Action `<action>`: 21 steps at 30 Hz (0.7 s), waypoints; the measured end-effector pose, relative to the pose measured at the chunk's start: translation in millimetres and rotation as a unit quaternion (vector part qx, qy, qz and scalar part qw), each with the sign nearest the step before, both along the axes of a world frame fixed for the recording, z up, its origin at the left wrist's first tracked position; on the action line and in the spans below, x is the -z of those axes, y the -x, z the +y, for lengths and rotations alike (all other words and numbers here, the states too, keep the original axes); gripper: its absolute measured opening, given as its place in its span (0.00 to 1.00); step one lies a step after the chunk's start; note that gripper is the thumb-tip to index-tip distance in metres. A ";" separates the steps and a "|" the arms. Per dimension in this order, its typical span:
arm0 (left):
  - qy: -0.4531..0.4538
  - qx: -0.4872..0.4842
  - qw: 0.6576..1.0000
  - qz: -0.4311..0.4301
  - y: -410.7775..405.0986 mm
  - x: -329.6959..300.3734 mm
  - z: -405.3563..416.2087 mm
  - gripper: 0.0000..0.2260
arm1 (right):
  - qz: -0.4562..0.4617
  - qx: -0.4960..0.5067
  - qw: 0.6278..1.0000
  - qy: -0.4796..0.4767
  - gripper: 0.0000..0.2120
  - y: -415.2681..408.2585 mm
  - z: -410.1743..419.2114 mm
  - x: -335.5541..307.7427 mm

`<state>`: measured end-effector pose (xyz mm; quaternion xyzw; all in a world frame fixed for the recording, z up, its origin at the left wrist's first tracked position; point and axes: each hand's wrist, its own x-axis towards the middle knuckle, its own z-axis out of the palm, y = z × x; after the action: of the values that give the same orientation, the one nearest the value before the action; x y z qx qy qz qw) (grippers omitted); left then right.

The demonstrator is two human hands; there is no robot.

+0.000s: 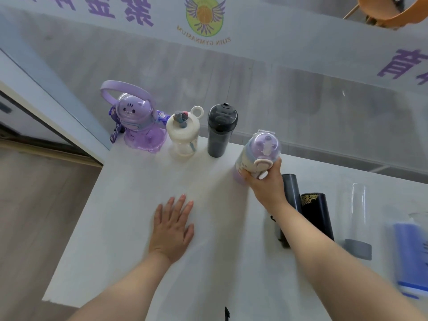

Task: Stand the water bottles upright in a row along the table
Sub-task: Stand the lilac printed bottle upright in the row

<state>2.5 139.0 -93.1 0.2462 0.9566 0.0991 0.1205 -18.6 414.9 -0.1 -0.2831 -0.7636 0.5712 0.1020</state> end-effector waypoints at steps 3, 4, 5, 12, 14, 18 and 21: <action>-0.012 -0.002 1.000 0.009 0.8 -0.1 -0.3 0.27 | -0.007 -0.019 0.999 -0.025 0.32 17.9 10.2 -1.3; -0.013 -0.002 1.000 0.009 0.9 0.0 -0.7 0.27 | -0.010 -0.024 0.999 -0.037 0.32 23.6 12.3 -1.5; -0.015 -0.001 1.000 0.010 0.7 -0.3 -0.7 0.27 | -0.010 -0.026 0.999 -0.046 0.32 28.7 14.5 -1.3; -0.016 0.001 1.000 0.013 1.2 0.9 -0.8 0.28 | -0.022 -0.041 0.998 -0.051 0.32 52.2 24.1 -1.7; -0.016 0.001 1.000 0.015 1.4 1.7 -1.3 0.29 | -0.024 -0.039 0.998 -0.043 0.32 54.4 23.9 -0.6; -0.017 0.002 1.000 0.016 2.3 3.0 -0.9 0.30 | -0.037 -0.047 0.998 -0.019 0.32 51.8 24.0 -0.5; -0.017 0.002 1.000 0.016 2.0 1.8 -0.4 0.30 | -0.069 -0.064 0.995 -0.031 0.37 34.4 24.4 4.1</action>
<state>0.5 138.5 -94.9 0.2519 0.9560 0.1114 0.1011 -53.0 439.4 -4.3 -0.2690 -0.8025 0.5321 0.0213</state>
